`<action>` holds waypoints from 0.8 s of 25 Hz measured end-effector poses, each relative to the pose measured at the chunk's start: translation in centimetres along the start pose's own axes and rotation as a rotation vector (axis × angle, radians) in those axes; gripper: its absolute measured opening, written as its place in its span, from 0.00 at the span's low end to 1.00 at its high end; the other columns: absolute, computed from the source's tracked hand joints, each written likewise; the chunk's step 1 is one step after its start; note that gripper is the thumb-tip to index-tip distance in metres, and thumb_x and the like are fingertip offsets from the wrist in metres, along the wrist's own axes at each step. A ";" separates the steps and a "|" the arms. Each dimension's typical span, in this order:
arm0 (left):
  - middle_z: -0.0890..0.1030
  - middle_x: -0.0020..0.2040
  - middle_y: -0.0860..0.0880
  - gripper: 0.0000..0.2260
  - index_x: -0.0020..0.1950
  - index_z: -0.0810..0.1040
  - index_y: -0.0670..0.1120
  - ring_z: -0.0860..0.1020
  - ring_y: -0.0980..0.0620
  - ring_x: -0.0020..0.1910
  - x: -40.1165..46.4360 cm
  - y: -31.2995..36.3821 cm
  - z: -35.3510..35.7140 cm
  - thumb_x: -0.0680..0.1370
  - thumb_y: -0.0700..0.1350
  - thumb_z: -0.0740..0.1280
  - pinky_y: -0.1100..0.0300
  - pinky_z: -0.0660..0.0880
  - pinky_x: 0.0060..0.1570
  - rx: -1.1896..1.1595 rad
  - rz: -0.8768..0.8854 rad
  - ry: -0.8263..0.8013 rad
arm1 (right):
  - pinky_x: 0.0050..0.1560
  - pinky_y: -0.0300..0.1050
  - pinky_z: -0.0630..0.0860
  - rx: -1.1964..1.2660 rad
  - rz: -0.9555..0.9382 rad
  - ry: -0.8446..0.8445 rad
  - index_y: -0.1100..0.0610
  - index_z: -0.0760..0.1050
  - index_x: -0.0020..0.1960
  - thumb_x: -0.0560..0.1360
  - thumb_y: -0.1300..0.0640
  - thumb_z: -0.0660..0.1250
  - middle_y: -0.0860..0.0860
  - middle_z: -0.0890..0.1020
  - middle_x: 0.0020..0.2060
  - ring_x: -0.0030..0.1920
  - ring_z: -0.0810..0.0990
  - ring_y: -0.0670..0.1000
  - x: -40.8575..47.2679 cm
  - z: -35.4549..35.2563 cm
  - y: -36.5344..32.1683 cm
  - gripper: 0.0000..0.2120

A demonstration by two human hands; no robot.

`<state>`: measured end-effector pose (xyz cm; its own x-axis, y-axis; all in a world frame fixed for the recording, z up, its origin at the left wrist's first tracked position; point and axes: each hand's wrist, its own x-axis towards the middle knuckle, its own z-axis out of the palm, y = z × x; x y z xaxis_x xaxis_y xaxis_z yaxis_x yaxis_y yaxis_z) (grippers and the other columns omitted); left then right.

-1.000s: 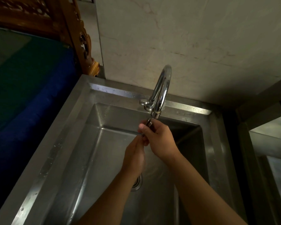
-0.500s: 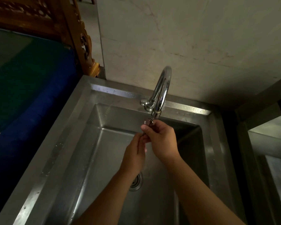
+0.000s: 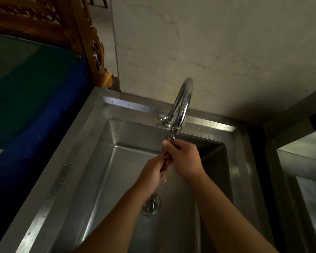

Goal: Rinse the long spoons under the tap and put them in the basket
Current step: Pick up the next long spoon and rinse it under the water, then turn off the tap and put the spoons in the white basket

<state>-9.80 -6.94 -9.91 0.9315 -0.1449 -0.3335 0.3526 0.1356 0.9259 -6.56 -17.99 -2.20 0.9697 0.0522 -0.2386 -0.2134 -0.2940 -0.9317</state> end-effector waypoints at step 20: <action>0.56 0.84 0.50 0.43 0.84 0.48 0.50 0.59 0.44 0.79 8.5 7.6 -3.6 0.75 0.54 0.69 0.40 0.68 0.69 1.577 0.175 0.072 | 0.42 0.32 0.80 -0.027 -0.114 0.149 0.47 0.88 0.44 0.71 0.51 0.72 0.50 0.89 0.39 0.39 0.85 0.42 -8.6 -6.9 0.2 0.06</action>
<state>1.15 -3.59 -6.38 0.9673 -0.1861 -0.1725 -0.1540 -0.9708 0.1838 -14.14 -25.05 1.58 0.9947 -0.0551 -0.0864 -0.0996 -0.3201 -0.9421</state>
